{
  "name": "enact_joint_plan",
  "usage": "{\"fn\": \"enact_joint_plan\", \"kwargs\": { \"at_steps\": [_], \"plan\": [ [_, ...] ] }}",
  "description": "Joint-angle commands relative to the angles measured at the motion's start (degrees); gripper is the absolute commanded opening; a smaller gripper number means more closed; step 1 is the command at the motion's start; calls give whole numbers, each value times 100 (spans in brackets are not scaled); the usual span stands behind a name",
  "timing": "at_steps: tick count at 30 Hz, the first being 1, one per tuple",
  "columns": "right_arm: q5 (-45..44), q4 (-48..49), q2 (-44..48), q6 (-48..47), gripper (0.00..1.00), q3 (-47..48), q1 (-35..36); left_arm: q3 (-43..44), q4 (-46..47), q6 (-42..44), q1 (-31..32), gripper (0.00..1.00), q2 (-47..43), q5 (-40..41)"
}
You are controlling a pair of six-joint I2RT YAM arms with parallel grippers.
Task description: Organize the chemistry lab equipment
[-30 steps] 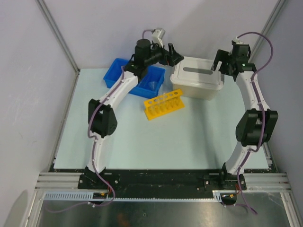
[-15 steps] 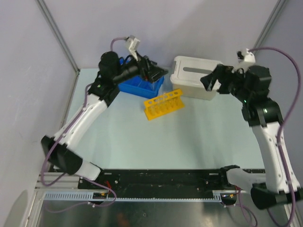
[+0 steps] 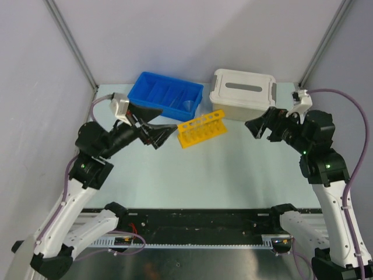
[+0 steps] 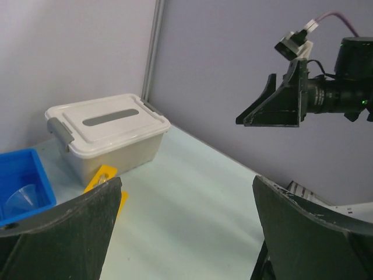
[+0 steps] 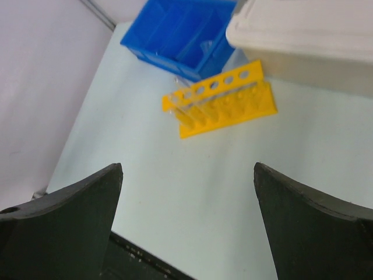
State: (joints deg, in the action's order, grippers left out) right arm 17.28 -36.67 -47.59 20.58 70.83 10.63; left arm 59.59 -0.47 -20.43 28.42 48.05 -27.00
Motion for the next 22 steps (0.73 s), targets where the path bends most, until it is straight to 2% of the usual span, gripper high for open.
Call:
{"fn": "enact_joint_plan", "kwargs": {
  "at_steps": [1,7,22],
  "plan": [
    [321,359,382,323,99,-491,0,-412,84,180,-21,100,-332,340],
    [233,522,586,372,99,-835,-2,-481,83,210,-21,99,-407,387],
    [105,485,561,394,99,-878,0,-419,-72,256,-21,99,-308,392]
  ]
}}
